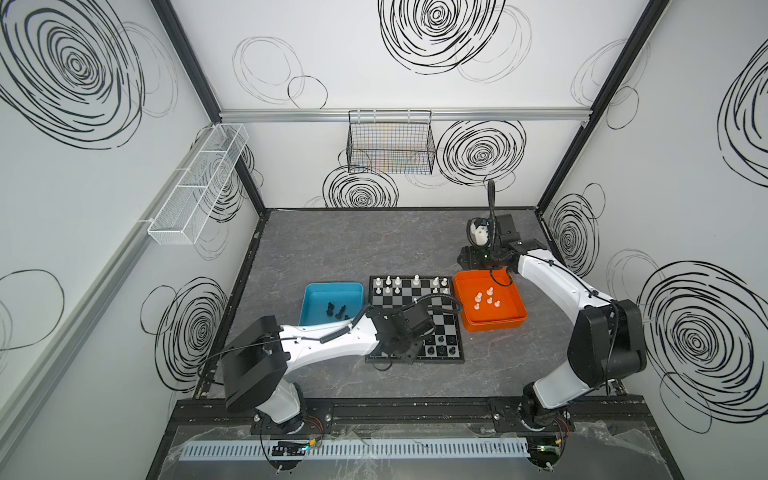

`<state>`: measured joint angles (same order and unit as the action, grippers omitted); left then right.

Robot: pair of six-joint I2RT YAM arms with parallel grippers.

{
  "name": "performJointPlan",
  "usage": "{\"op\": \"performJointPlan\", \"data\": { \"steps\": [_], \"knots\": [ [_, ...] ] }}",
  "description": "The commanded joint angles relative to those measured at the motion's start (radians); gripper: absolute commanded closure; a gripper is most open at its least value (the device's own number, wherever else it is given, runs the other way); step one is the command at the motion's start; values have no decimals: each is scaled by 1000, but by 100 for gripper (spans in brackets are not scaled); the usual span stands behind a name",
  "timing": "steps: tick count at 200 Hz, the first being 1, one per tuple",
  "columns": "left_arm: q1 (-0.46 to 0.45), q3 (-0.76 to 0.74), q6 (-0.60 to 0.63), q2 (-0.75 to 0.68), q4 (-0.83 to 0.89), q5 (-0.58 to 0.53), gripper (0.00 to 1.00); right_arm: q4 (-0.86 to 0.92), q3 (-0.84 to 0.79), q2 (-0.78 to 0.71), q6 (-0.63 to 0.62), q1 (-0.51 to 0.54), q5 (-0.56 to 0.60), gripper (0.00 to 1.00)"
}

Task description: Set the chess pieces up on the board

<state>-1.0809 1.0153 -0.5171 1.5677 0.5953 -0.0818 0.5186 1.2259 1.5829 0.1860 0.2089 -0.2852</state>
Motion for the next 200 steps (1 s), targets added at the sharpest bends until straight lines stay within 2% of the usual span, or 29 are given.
{"op": "performJointPlan", "data": {
  "steps": [1,200],
  "knots": [
    [8,29,-8,21,33,29,63,9,2,-39,-10,-7,3,30],
    [30,44,26,81,-54,99,67,-2,-16,-39,-13,-25,-5,30]
  ]
}}
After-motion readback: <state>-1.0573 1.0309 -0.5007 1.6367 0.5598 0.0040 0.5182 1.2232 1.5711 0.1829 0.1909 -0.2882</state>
